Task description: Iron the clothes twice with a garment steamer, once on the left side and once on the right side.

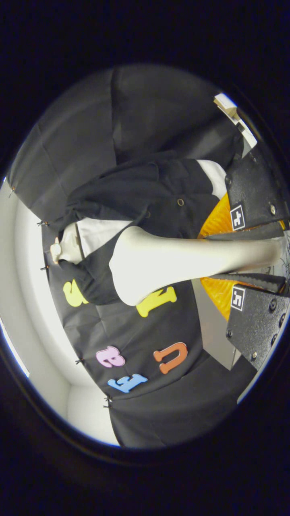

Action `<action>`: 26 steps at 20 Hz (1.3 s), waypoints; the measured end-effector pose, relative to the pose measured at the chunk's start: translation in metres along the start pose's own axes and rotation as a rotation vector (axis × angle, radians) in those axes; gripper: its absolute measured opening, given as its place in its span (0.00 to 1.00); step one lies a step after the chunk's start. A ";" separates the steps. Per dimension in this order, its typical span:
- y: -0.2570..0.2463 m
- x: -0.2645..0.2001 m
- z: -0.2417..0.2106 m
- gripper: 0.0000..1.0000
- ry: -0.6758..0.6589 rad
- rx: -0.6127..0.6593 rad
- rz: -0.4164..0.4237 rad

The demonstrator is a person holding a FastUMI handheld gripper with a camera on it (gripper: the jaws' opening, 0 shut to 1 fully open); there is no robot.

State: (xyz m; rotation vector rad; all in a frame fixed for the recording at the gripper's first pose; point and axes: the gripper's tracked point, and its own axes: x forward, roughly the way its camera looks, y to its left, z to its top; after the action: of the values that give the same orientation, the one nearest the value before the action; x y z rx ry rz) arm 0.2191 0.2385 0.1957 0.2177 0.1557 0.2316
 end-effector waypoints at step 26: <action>0.025 0.092 0.230 0.37 -0.517 -0.196 0.093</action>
State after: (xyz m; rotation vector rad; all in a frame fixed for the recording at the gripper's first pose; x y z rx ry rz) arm 0.3430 0.2402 0.4115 0.0840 -0.3900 0.2740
